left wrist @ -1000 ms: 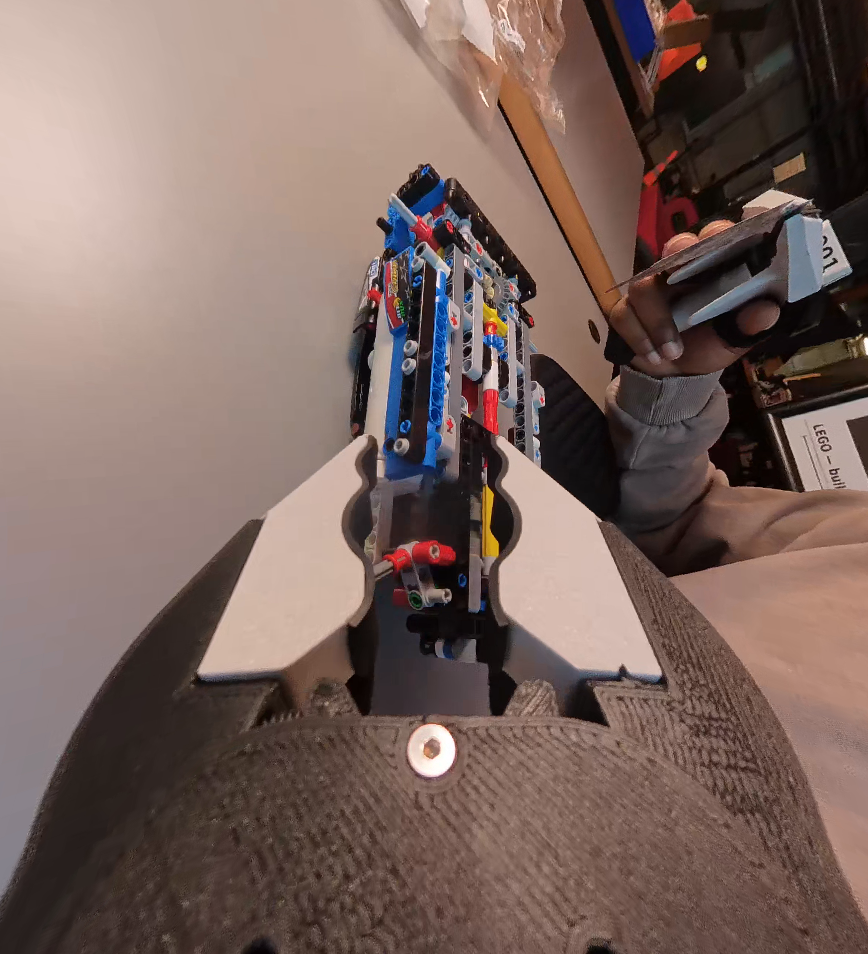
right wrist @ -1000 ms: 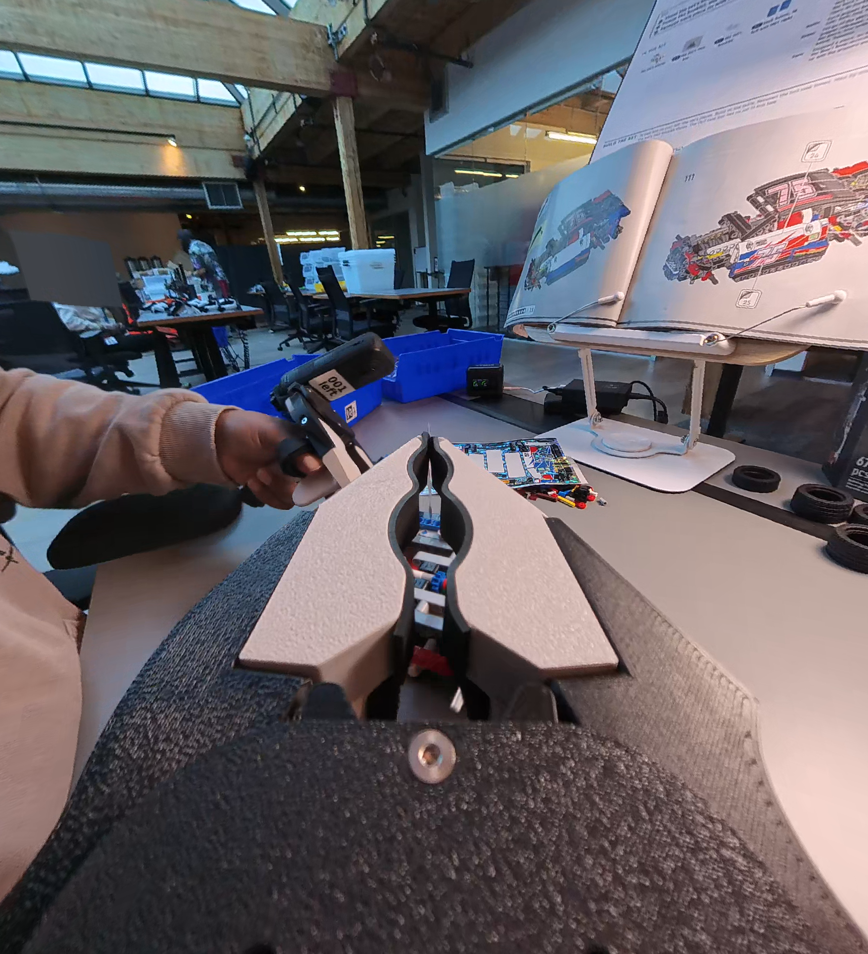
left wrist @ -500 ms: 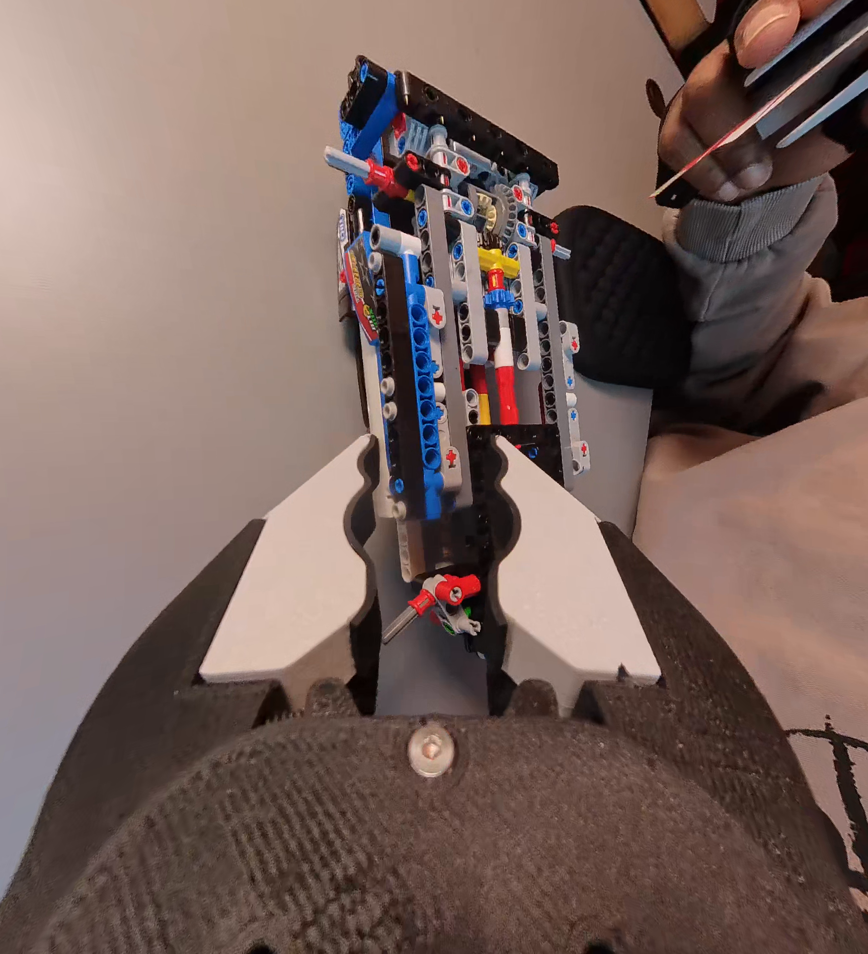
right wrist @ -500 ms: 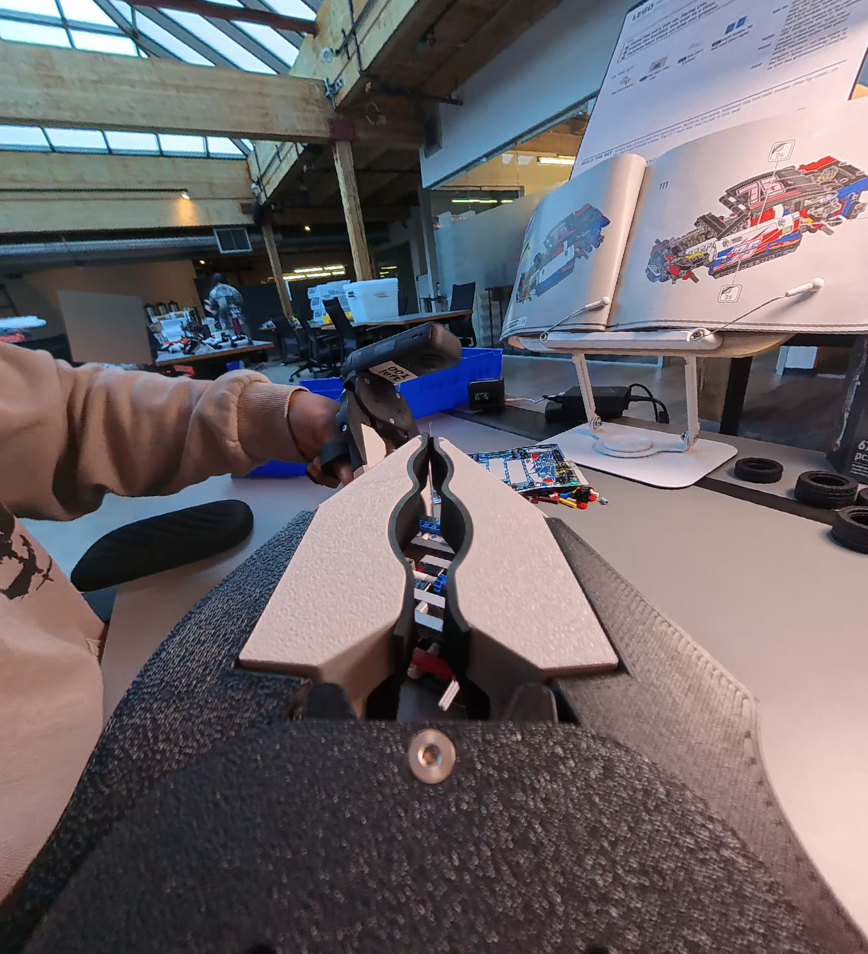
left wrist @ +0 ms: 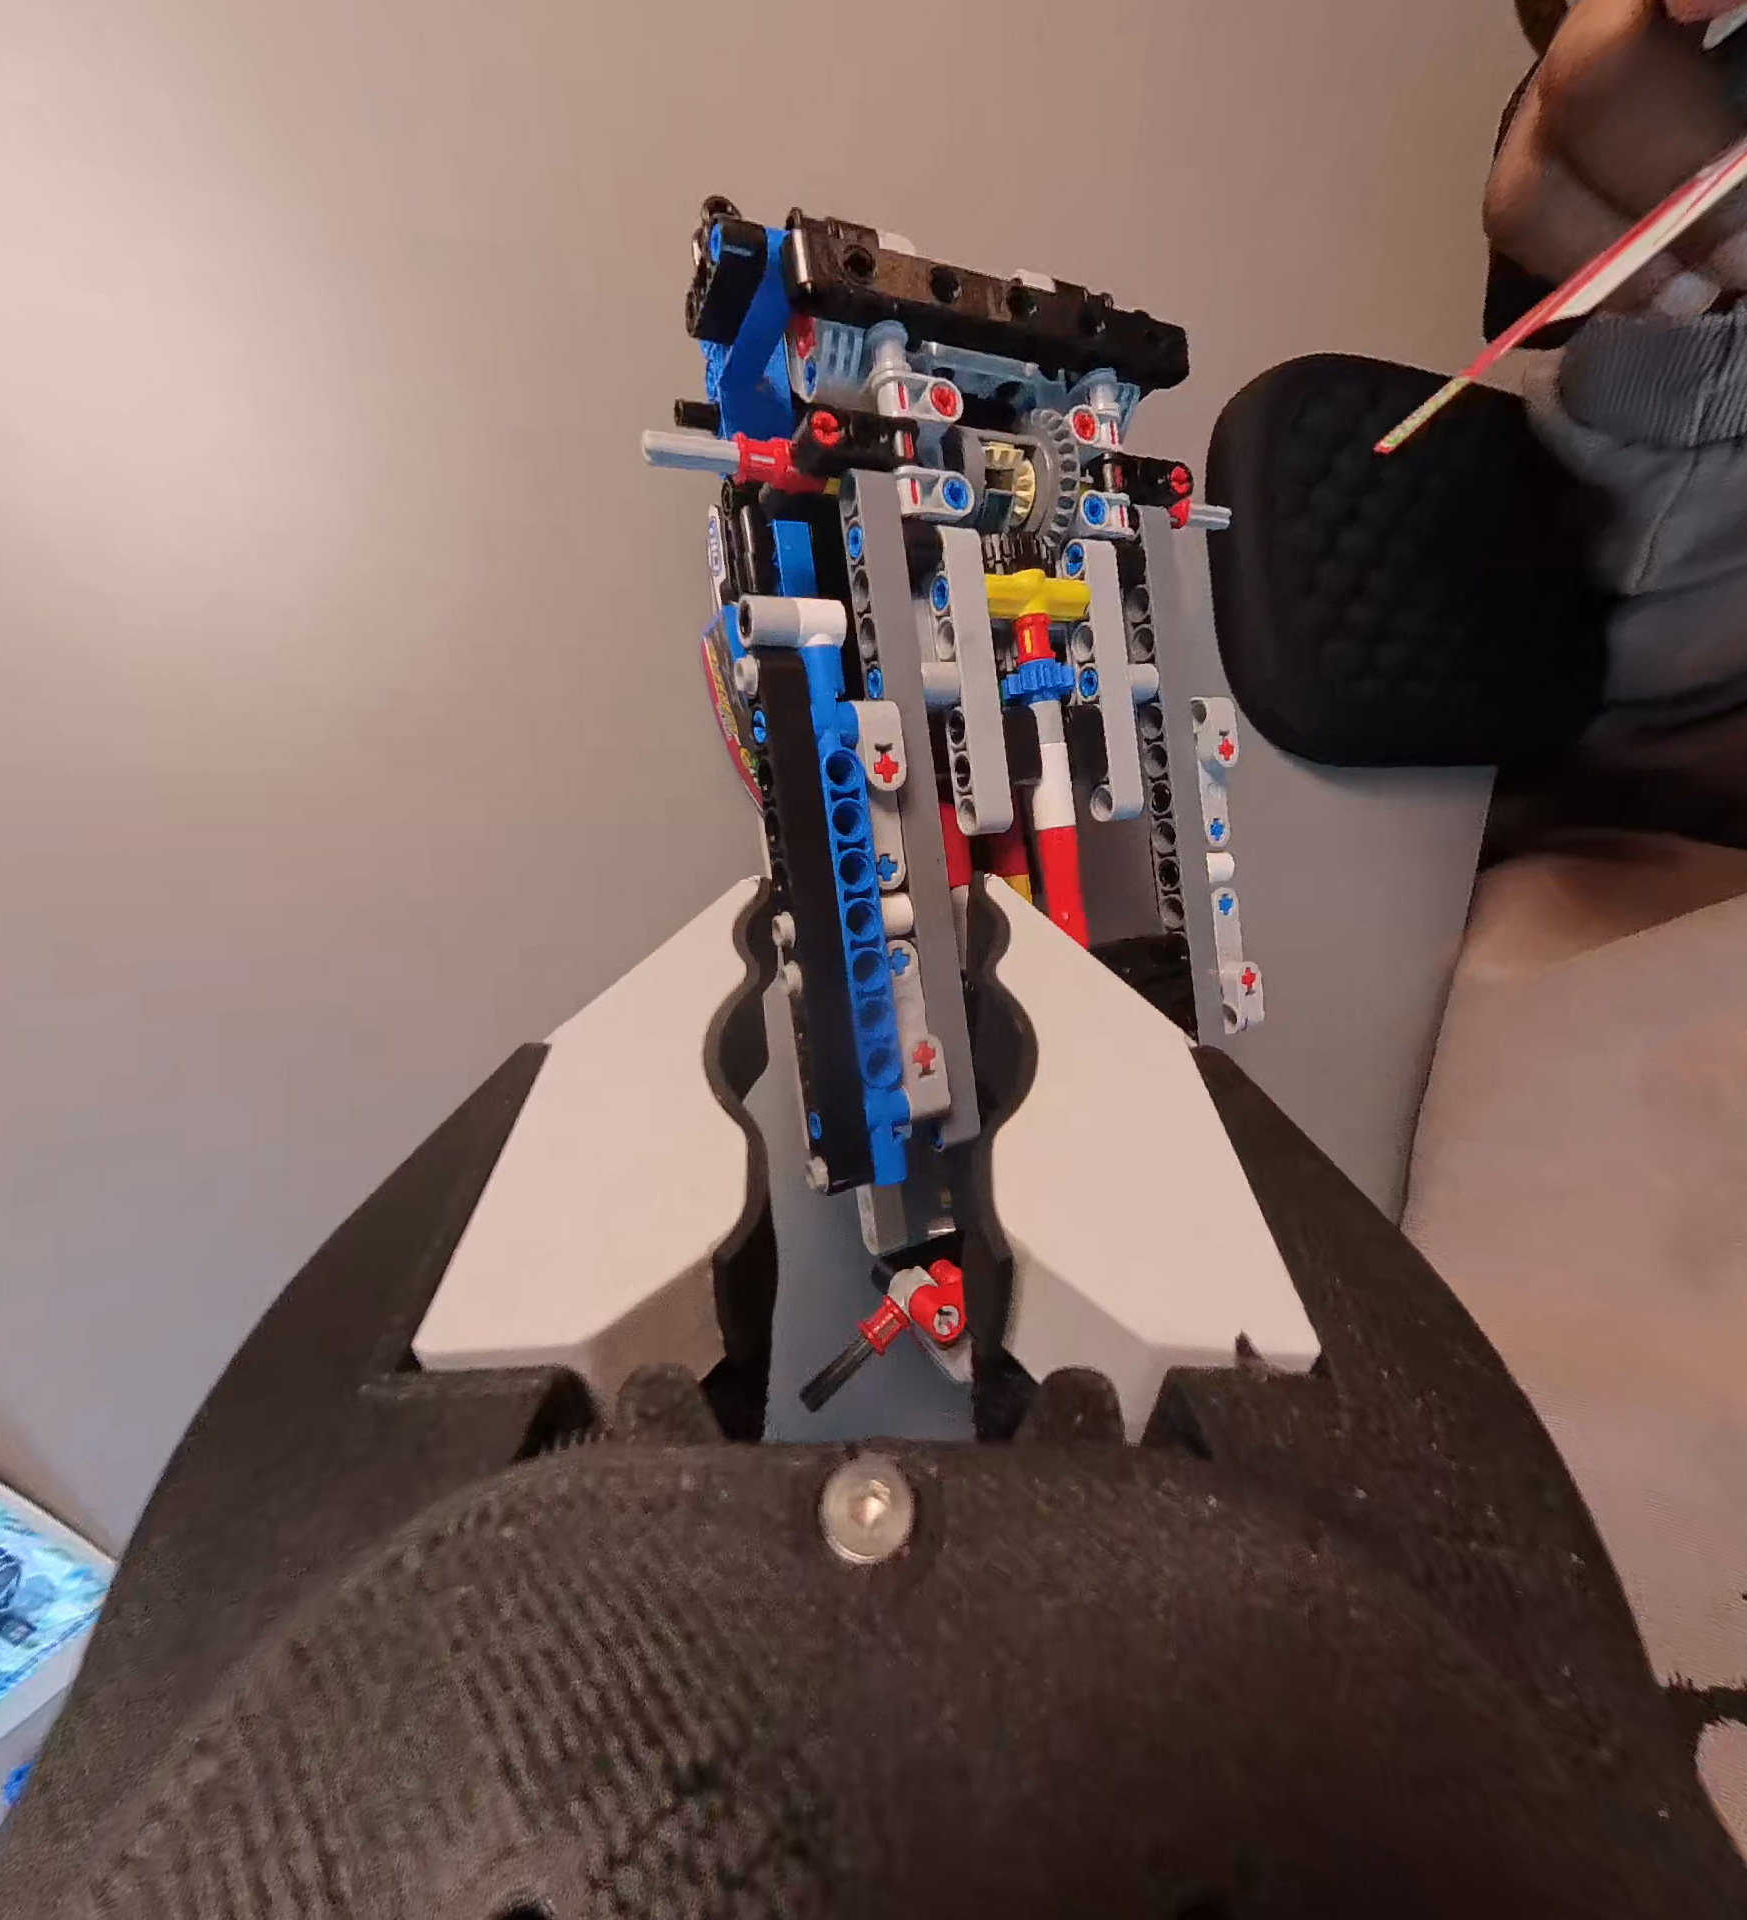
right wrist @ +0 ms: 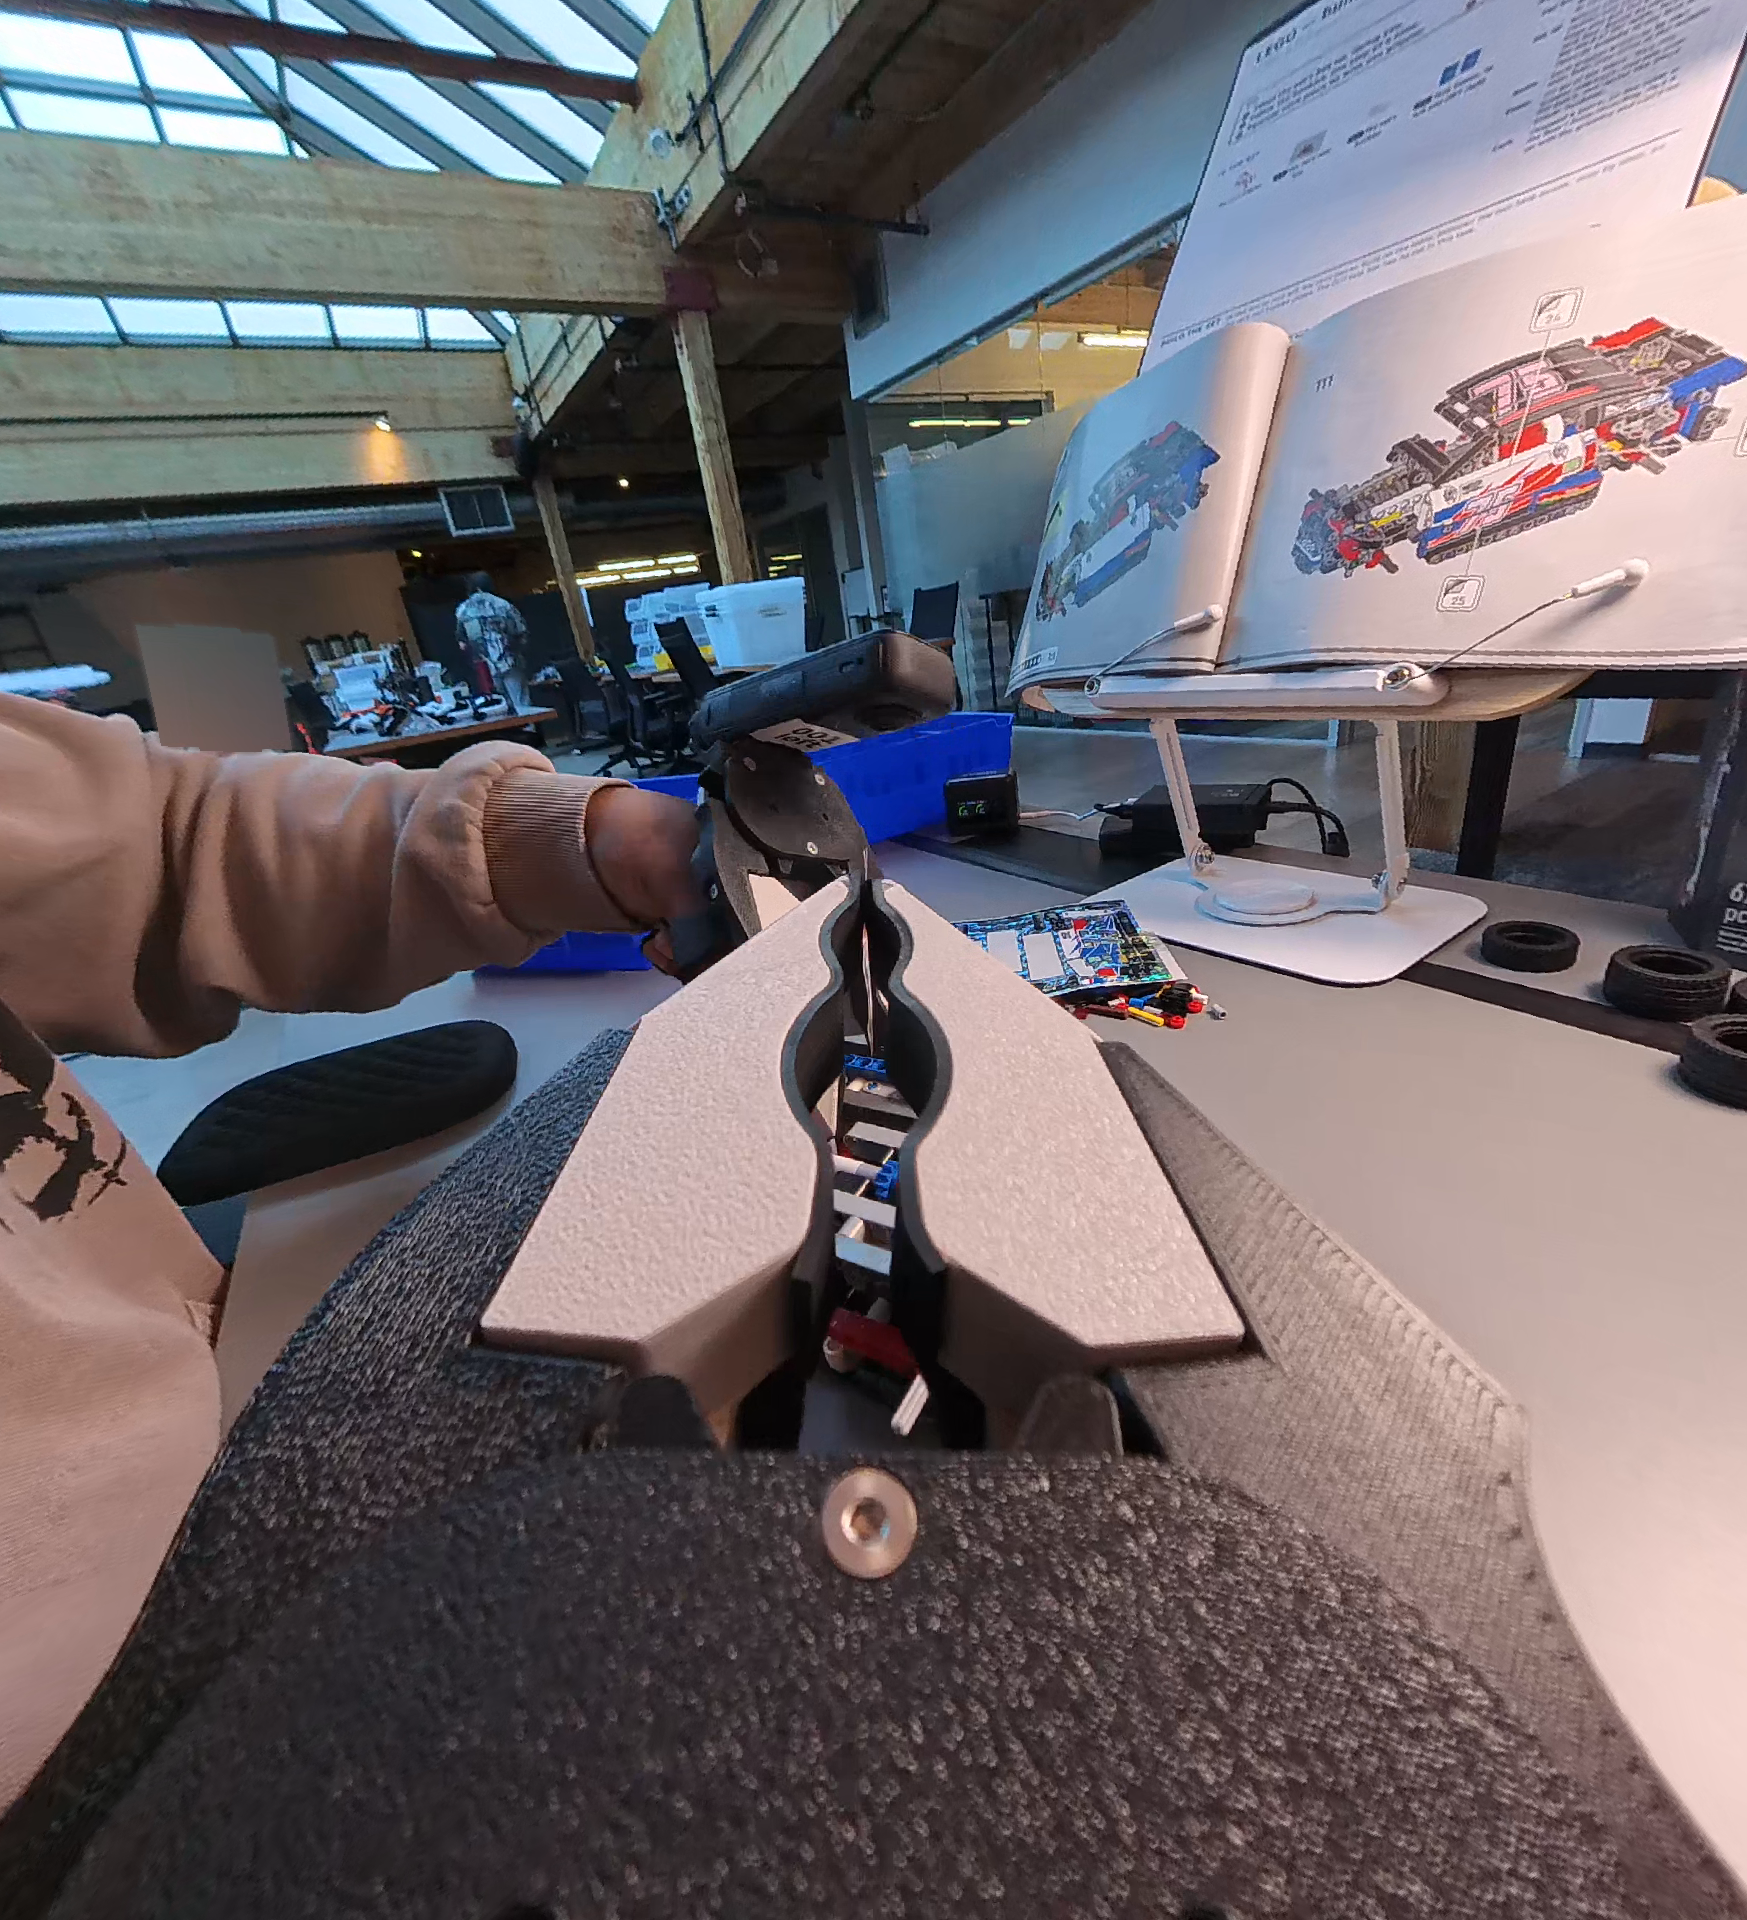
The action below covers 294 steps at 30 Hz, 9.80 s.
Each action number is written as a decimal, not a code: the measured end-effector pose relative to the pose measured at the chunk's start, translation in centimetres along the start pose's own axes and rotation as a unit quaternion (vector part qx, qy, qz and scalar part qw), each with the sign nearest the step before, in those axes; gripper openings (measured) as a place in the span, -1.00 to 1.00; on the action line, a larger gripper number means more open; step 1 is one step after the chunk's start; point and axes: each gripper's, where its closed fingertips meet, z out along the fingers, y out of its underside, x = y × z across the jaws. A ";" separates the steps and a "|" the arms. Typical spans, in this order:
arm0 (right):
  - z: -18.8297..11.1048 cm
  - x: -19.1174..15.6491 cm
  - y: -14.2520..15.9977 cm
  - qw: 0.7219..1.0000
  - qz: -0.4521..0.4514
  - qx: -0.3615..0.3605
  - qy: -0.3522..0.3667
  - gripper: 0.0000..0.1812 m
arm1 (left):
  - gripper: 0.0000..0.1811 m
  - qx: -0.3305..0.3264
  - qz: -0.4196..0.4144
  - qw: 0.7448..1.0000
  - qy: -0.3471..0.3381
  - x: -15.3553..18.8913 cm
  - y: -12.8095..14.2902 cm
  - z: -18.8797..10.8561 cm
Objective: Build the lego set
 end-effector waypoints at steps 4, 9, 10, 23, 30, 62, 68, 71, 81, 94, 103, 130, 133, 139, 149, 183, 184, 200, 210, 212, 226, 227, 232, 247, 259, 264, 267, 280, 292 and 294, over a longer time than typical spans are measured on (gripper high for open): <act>-0.1 0.0 -0.1 1.000 0.003 0.003 0.000 -1.00 | -0.63 0.004 0.062 0.997 -0.054 -0.6 -0.3 -1.0; 0.0 -0.1 -0.3 1.000 0.001 0.003 0.000 -1.00 | -0.67 0.006 0.208 0.954 -0.215 -2.6 -1.1 -4.6; 0.1 -0.1 -0.3 1.000 0.001 0.004 0.001 -1.00 | -0.67 -0.002 0.246 0.934 -0.260 -3.1 -1.1 -5.4; 0.7 -0.5 -0.1 1.000 -0.002 -0.002 0.000 -1.00 | -0.67 0.056 0.511 0.661 -0.548 0.4 1.4 -7.2; 1.6 -1.4 -0.2 1.000 -0.011 -0.009 -0.008 -1.00 | -0.66 0.071 0.520 0.663 -0.534 2.3 2.5 -6.2; 3.5 -1.3 -0.2 1.000 -0.003 -0.020 -0.024 -1.00 | -0.59 0.145 0.243 0.928 -0.242 2.6 1.9 -5.2; 4.3 -1.2 0.2 0.999 -0.001 -0.033 -0.028 -1.00 | -0.45 0.184 0.203 0.940 -0.204 2.7 1.7 -6.6; 4.8 -1.2 0.5 0.999 0.000 -0.038 -0.031 -1.00 | -0.46 0.195 0.162 0.950 -0.184 1.8 2.1 -7.5; 6.1 -1.0 1.2 0.998 0.003 -0.051 -0.036 -1.00 | -0.46 0.203 0.073 0.957 -0.192 -3.7 3.5 -9.8; 6.6 -1.1 1.1 0.998 0.007 -0.050 -0.045 -1.00 | -0.47 0.129 -0.146 0.975 0.109 -6.5 5.2 -7.1; 6.3 -0.5 1.1 0.998 0.016 -0.043 -0.043 -1.00 | -0.61 0.172 0.004 0.985 -0.028 -5.0 4.2 -8.1; 4.2 0.6 -1.2 0.999 -0.024 -0.028 -0.007 -1.00 | -0.76 0.132 0.508 0.759 -0.386 4.6 4.3 -7.9; 3.7 0.7 -1.6 1.000 -0.014 -0.018 -0.006 -1.00 | -0.77 0.132 0.538 0.725 -0.409 5.3 4.6 -7.5; 3.7 0.4 -1.0 1.000 -0.005 -0.015 -0.009 -1.00 | -0.76 0.157 0.574 0.671 -0.442 6.7 5.9 -6.0; 4.1 0.0 -1.1 1.000 0.005 -0.001 -0.021 -1.00 | -0.93 0.075 0.553 0.703 -0.441 3.5 9.4 -1.3; 1.4 -6.1 0.8 0.999 -0.011 -0.003 0.045 -1.00 | 0.27 0.035 0.287 0.956 -0.042 1.7 2.0 -0.1; 1.3 -6.1 0.6 0.999 -0.008 0.001 0.046 -1.00 | 0.28 0.020 0.291 0.956 -0.035 1.6 1.5 0.6; 1.3 -4.4 0.8 0.999 0.026 0.020 0.038 -1.00 | 0.09 0.046 0.084 0.984 -0.151 -4.5 1.1 0.3; 4.3 -4.5 3.6 0.954 -0.255 -0.032 0.154 -1.00 | -0.37 0.465 -0.152 0.855 0.173 8.2 -0.3 -9.8; 5.3 -5.5 4.3 0.898 -0.401 -0.052 0.175 -1.00 | -0.42 0.506 -0.207 0.805 0.232 9.5 -0.1 -10.0; 7.9 -10.0 8.4 0.692 -0.705 -0.078 0.133 -1.00 | -0.82 0.522 -0.263 0.787 0.199 9.0 0.8 -7.2; 8.0 -9.9 8.6 0.690 -0.707 -0.083 0.131 -1.00 | -0.86 0.521 -0.261 0.787 0.201 8.9 0.7 -7.2; 8.0 -9.4 9.3 0.687 -0.708 -0.097 0.130 -1.00 | -0.92 0.518 -0.258 0.795 0.184 8.3 1.0 -7.0; 8.1 -9.5 9.7 0.688 -0.707 -0.103 0.124 -0.93 | -1.00 0.487 -0.223 0.828 0.164 8.2 1.5 -6.3; 6.2 -9.6 5.9 0.970 -0.194 -0.133 -0.062 -0.52 | -1.00 0.289 0.047 0.955 0.044 9.9 4.1 -6.4; 3.7 -7.2 9.3 0.951 -0.125 -0.254 -0.124 -0.68 | -1.00 0.187 0.115 0.975 -0.020 8.6 6.4 -4.8; 3.4 -6.6 10.9 0.943 -0.130 -0.279 -0.128 -0.79 | -1.00 0.160 0.130 0.978 -0.036 8.0 7.0 -3.9; 3.0 -5.7 14.0 0.923 -0.131 -0.332 -0.141 -0.88 | -1.00 0.123 0.154 0.979 -0.051 7.2 7.7 -1.7; 3.3 -5.8 14.5 0.921 -0.132 -0.337 -0.145 -1.00 | -1.00 0.127 0.153 0.979 -0.050 7.0 7.5 -1.4; 3.3 -5.7 14.6 0.921 -0.131 -0.337 -0.144 -1.00 | -1.00 0.129 0.152 0.979 -0.050 7.0 7.4 -1.4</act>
